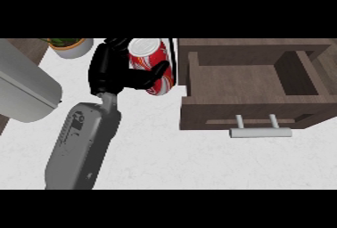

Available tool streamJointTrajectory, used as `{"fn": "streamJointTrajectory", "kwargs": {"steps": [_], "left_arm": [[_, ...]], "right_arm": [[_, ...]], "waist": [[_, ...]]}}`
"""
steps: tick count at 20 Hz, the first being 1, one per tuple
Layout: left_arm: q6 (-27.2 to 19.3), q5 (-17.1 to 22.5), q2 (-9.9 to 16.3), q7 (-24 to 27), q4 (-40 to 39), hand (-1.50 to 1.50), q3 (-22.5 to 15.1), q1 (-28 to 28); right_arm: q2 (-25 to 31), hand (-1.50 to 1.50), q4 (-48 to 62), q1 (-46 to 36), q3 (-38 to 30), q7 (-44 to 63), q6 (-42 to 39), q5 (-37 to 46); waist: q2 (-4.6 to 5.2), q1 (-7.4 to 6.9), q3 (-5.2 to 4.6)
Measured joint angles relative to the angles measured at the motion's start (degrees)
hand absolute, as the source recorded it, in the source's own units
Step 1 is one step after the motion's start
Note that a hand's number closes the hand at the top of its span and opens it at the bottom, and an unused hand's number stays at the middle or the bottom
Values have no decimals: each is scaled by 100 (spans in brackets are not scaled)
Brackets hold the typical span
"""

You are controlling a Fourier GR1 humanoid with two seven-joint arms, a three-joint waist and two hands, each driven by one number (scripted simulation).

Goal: Pick up the can, place it into the drawer and close the drawer

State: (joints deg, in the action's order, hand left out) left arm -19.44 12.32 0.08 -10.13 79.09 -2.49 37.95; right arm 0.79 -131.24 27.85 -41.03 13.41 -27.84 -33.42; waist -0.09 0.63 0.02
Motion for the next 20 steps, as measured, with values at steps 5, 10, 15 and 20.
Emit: {"fn": "streamJointTrajectory", "kwargs": {"steps": [5, 10, 15, 20], "left_arm": [[-405, 28, 4, -165, -492, 150, -103, 816], [-811, 267, -4, 58, -1262, 150, -324, 1557], [-1122, 508, -6, 109, -1816, 150, -499, 2175], [-1282, 895, -7, 390, -2483, 150, -712, 2689]], "right_arm": [[0, -150, 81, -58, 86, -41, -44, 85], [-7, -150, 87, -234, 140, 64, 14, 163], [-12, -150, -7, -343, 179, 192, 170, 206], [10, -150, 37, -412, 162, 196, 107, 206]], "waist": [[8, 30, 0], [18, 57, 0], [20, 68, 1], [28, 109, 1]]}}
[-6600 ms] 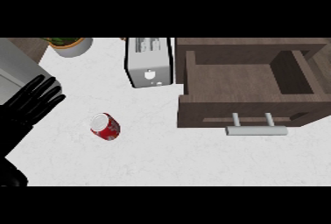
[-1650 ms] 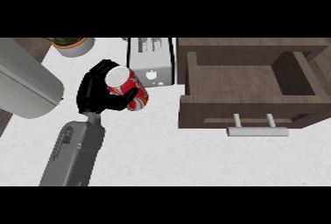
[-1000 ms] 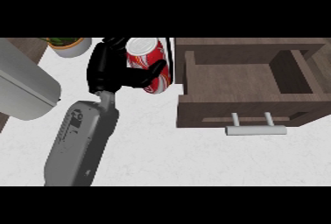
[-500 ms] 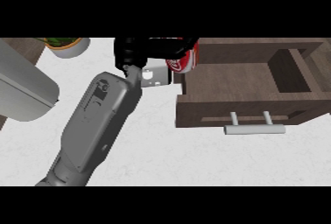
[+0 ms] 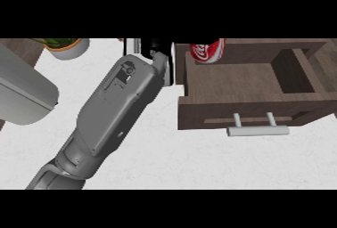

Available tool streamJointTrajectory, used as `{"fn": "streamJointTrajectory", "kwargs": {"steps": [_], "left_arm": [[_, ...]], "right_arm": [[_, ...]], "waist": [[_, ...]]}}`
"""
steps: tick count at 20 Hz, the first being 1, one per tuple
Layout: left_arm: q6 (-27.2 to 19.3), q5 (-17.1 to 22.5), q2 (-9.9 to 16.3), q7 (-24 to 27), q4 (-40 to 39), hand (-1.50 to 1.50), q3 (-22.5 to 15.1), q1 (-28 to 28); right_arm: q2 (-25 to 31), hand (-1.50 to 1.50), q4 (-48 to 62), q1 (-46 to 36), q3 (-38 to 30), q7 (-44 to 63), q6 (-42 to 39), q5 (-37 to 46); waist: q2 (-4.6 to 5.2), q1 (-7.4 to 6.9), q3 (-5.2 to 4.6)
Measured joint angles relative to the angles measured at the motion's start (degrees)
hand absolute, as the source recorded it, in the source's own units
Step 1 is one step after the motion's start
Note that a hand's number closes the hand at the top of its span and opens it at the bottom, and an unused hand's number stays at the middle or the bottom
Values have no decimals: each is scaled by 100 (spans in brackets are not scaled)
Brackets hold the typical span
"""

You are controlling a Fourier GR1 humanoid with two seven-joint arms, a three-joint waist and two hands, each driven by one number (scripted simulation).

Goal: Pick up the can, place it into the drawer and close the drawer

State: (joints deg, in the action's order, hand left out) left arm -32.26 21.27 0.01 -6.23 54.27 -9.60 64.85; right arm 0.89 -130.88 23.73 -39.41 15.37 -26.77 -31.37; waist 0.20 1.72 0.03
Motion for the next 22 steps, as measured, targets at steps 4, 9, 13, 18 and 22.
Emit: {"fn": "streamJointTrajectory", "kwargs": {"steps": [4, 9, 13, 18, 22], "left_arm": [[-194, 347, -1, 180, -494, 150, -179, 396], [-396, 894, 0, 401, -1022, 150, -526, 878], [-525, 1319, 0, 555, -1438, 150, -783, 1198], [-583, 1765, -1, 772, -1865, 150, -1100, 1400], [-622, 2108, -1, 946, -2150, 150, -1321, 1484]], "right_arm": [[-44, -150, -12, 21, 171, -54, 68, 141], [6, -150, 123, -70, 109, -153, -13, 146], [93, -150, 162, -212, 100, -73, 37, 152], [83, -150, 10, -238, 122, 95, 120, 70], [143, -150, 22, -278, 93, 147, 103, -42]], "waist": [[7, 31, 2], [20, 101, 3], [31, 143, 3], [42, 196, 4], [56, 254, 6]]}}
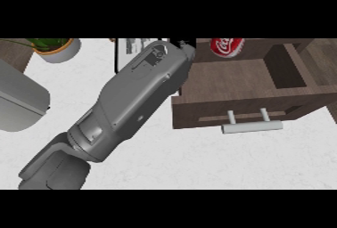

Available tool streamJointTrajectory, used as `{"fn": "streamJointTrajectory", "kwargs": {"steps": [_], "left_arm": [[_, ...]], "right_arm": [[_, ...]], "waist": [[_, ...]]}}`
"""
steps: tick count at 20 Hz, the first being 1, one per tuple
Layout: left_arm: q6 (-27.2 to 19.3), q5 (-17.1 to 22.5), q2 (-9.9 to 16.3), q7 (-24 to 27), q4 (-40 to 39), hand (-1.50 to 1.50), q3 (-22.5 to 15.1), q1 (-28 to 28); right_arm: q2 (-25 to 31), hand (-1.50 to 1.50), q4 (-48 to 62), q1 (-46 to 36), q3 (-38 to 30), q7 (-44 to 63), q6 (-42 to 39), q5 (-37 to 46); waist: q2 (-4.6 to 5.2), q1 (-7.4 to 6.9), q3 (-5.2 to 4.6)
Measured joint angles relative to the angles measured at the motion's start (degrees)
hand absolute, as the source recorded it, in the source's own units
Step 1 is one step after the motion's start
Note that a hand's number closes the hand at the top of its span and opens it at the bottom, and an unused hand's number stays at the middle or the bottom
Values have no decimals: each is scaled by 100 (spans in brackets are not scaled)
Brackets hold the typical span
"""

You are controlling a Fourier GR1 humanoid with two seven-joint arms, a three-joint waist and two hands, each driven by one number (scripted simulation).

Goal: Pick up the can, place it into the drawer and close the drawer

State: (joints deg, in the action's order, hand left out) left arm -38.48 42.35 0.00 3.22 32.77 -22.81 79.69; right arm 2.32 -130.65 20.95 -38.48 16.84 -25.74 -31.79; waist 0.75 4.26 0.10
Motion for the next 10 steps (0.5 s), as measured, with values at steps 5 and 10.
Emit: {"fn": "streamJointTrajectory", "kwargs": {"steps": [5, 10], "left_arm": [[-74, 316, 0, 102, -208, 150, -427, -33], [-262, 555, 1, 211, -424, -150, -745, -9]], "right_arm": [[-32, -150, -45, 10, 36, -1, -5, 57], [68, -150, -118, -33, 7, 151, 42, -65]], "waist": [[4, 18, 1], [17, 54, 1]]}}
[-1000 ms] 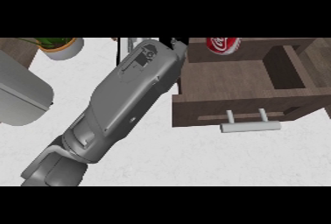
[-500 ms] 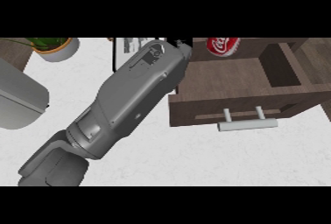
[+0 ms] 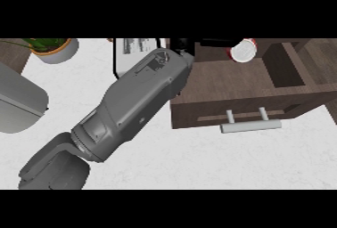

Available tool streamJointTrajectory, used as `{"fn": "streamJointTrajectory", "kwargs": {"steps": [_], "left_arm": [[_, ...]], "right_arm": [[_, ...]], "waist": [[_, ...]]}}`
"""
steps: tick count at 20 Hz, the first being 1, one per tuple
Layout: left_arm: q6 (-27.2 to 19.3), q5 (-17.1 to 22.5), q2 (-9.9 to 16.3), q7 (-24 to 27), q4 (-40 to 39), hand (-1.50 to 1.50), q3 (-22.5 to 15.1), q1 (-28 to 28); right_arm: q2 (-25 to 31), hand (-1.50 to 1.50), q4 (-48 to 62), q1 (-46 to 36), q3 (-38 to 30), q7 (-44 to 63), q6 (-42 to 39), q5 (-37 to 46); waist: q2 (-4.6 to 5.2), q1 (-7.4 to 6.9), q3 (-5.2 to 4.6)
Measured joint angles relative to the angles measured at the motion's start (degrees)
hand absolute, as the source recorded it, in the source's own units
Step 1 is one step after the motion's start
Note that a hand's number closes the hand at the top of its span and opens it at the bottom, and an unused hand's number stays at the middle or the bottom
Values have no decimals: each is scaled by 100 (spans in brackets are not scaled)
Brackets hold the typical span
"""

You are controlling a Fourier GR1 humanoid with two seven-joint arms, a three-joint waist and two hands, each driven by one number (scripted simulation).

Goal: Pick up the can, place it into the drawer and close the drawer

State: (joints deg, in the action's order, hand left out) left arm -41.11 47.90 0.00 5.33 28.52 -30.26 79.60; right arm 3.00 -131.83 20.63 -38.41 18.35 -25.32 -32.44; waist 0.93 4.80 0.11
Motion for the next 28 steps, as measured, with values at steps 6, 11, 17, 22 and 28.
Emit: {"fn": "streamJointTrajectory", "kwargs": {"steps": [6, 11, 17, 22, 28], "left_arm": [[-272, 313, 1, 44, -90, -150, -312, 34], [-385, 537, 0, 217, -162, -150, -436, 20], [-365, 793, 0, 518, -181, -150, -503, -35], [-379, 961, 0, 711, -144, -150, -467, -9], [-443, 1126, -1, 1030, -28, -150, -493, 71]], "right_arm": [[6, -150, 5, -122, 30, 53, 61, 38], [-106, -150, -34, -79, 94, 10, 37, 137], [-13, -150, -78, -228, 64, -36, 42, 279], [236, -150, -226, -475, 12, -576, -208, 900], [249, -150, -450, -863, 425, -1020, -340, 1928]], "waist": [[13, 37, 1], [15, 46, 1], [20, 28, 0], [27, -2, -2], [23, -91, -3]]}}
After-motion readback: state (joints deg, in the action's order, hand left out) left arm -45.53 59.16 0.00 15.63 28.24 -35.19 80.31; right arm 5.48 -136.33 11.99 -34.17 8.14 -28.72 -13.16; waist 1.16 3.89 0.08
